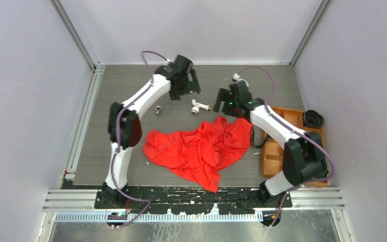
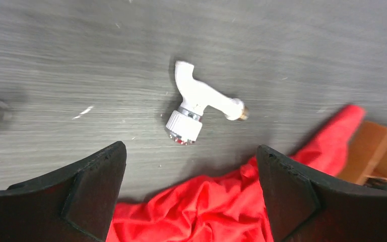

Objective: Install the water faucets

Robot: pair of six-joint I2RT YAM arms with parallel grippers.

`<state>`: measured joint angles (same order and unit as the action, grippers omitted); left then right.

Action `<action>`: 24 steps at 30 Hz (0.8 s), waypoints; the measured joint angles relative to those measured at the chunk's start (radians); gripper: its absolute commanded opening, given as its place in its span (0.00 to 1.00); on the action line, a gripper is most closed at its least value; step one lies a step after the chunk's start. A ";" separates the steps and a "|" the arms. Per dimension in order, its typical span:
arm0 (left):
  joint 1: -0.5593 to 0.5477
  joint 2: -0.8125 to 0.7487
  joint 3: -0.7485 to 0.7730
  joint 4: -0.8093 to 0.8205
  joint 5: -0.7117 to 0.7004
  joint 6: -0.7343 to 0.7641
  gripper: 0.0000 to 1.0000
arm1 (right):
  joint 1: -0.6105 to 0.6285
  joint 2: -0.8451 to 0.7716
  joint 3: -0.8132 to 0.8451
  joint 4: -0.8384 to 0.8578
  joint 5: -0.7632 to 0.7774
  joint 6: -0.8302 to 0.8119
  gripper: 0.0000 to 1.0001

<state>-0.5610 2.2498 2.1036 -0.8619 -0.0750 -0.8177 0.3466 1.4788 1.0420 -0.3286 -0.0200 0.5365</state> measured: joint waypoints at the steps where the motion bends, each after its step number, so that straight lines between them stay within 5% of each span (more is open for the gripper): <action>1: 0.016 -0.051 -0.022 0.008 0.006 0.011 0.99 | 0.037 0.030 0.037 -0.026 0.038 -0.002 0.86; 7: 0.171 -0.364 -0.147 0.058 0.016 0.064 0.99 | 0.227 0.295 0.348 -0.099 0.128 0.054 0.85; 12: 0.238 -0.545 -0.304 0.065 0.005 0.127 0.99 | 0.233 0.499 0.529 -0.165 0.167 0.176 0.78; 24: 0.217 -0.631 -0.493 0.040 0.006 0.233 0.99 | 0.235 0.829 0.906 -0.372 0.265 0.319 0.58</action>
<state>-0.3443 1.6184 1.6108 -0.8223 -0.0689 -0.5846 0.5816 2.3077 1.9476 -0.7002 0.2447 0.8558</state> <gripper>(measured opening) 0.993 0.653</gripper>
